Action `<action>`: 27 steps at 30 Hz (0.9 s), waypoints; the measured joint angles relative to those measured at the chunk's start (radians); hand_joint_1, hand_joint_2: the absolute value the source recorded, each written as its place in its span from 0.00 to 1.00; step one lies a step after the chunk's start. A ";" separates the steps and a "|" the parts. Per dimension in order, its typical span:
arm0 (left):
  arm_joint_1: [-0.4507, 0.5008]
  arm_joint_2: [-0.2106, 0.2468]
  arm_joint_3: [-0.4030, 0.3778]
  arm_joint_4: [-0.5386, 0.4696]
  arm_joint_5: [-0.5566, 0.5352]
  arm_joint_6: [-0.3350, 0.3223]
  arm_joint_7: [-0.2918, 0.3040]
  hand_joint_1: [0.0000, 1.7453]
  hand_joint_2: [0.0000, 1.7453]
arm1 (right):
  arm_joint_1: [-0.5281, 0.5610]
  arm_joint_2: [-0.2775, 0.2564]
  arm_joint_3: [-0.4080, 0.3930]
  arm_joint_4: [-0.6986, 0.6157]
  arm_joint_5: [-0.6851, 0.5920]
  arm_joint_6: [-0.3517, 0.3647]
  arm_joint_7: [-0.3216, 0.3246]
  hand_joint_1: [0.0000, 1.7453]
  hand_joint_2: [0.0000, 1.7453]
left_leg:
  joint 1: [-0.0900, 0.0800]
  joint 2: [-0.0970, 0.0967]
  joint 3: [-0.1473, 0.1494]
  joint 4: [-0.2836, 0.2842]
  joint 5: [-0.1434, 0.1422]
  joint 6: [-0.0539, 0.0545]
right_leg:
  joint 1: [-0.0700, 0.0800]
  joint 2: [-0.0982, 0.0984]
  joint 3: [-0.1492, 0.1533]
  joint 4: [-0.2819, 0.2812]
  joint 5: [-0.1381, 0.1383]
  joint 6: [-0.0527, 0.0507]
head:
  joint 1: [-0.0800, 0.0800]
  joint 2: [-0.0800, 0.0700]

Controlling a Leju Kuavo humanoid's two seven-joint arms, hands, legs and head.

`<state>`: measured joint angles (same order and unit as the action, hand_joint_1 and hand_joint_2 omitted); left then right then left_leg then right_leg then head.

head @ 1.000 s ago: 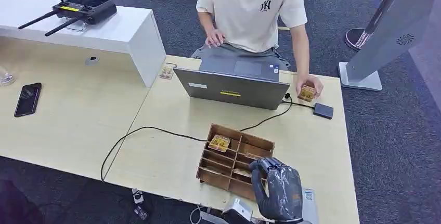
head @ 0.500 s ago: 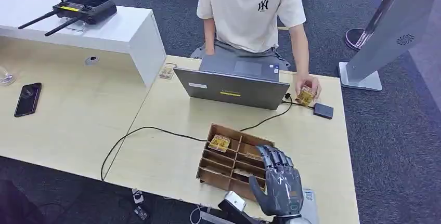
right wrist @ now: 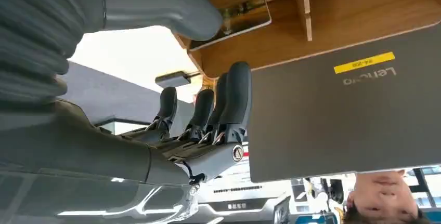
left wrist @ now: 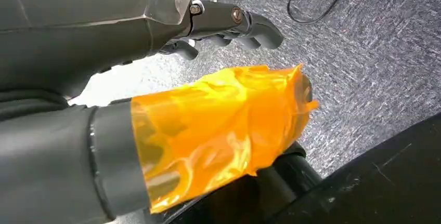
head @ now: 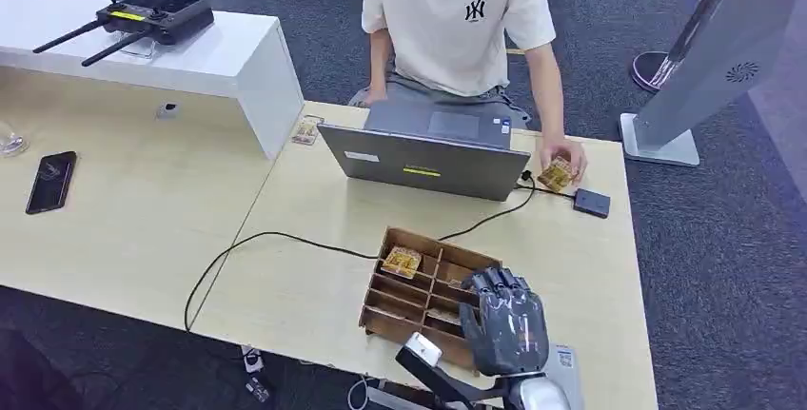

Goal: Pass the card to the sensor for recognition and then transmit it.

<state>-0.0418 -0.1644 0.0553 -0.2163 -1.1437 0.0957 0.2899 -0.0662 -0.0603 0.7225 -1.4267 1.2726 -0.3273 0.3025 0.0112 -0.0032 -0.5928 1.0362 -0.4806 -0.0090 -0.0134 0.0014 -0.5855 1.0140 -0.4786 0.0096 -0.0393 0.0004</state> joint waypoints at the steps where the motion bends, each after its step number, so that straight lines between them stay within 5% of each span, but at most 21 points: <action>1: 0.000 0.000 0.000 0.000 0.000 0.000 0.000 0.00 0.00 | -0.004 0.001 0.000 0.002 0.003 0.001 0.002 0.55 1.00 | 0.000 0.000 0.000 0.000 0.000 0.000 | 0.000 0.000 0.000 0.000 0.000 0.000 | 0.000 0.000; 13: 0.000 0.006 0.000 0.000 0.002 0.000 0.000 0.00 0.00 | -0.012 0.002 0.000 0.003 0.016 0.019 0.021 0.62 1.00 | 0.000 0.000 0.000 0.000 0.000 0.000 | 0.000 0.000 0.000 0.000 0.000 0.000 | 0.000 0.000; 27: 0.000 0.007 0.000 0.000 0.003 0.000 0.000 0.00 0.00 | -0.014 0.003 0.000 0.011 0.013 0.047 0.031 0.48 1.00 | 0.000 0.000 0.000 0.000 0.000 0.000 | 0.000 0.000 0.000 0.000 0.000 0.000 | 0.000 0.000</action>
<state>-0.0416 -0.1572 0.0549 -0.2163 -1.1402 0.0961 0.2899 -0.0804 -0.0572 0.7225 -1.4160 1.2852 -0.2804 0.3330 0.0112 -0.0032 -0.5929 1.0362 -0.4806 -0.0090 -0.0134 0.0014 -0.5855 1.0140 -0.4786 0.0097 -0.0393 0.0004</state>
